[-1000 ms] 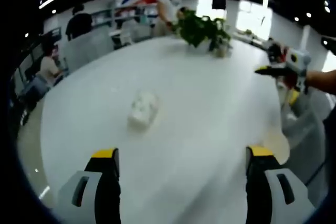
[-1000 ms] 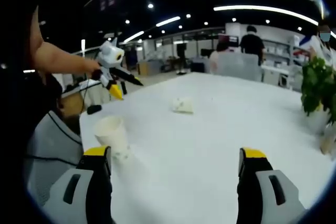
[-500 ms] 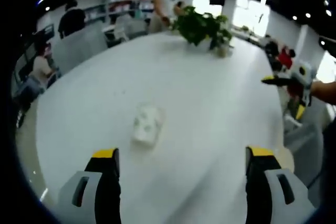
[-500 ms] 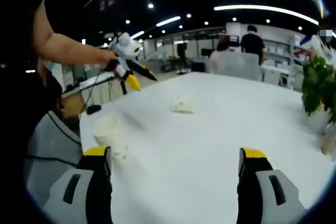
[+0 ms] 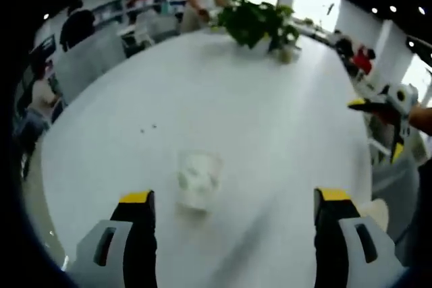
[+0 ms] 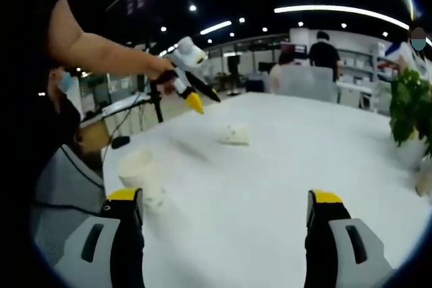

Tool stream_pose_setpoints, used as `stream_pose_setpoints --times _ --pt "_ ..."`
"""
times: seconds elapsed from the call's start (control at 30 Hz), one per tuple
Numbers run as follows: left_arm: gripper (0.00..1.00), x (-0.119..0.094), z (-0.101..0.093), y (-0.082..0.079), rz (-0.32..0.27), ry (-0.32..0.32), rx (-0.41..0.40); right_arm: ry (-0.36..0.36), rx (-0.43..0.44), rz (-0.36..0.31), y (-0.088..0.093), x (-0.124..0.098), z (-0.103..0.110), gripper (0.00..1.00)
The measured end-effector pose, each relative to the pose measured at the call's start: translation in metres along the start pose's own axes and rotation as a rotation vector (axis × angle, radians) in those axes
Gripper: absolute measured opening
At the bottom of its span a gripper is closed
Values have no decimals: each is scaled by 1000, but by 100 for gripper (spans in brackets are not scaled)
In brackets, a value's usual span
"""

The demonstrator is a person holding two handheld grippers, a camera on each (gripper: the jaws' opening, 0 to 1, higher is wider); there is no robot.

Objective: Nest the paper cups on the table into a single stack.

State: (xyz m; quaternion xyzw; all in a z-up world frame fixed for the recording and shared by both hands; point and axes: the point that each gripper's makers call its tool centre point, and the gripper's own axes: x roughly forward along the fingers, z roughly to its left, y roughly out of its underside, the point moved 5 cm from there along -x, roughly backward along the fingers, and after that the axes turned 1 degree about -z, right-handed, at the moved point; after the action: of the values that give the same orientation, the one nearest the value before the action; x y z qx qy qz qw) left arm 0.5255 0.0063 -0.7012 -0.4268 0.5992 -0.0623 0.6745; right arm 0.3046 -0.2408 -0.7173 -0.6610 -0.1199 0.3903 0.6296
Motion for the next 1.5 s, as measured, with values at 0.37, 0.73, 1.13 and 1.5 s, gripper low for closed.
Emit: stream_pose_setpoints --times 0.37,0.73,1.13,1.5 --pt "93 37 19 -17 73 23 54 -9 6 13 6 5 1 100" --pt "85 62 26 -18 132 40 91 5 31 13 13 5 -5 100" --pt "76 98 32 1 262 -15 111 17 62 14 23 1 -2 99" --pt "56 108 36 1 275 -36 89 25 76 7 22 1 -3 99"
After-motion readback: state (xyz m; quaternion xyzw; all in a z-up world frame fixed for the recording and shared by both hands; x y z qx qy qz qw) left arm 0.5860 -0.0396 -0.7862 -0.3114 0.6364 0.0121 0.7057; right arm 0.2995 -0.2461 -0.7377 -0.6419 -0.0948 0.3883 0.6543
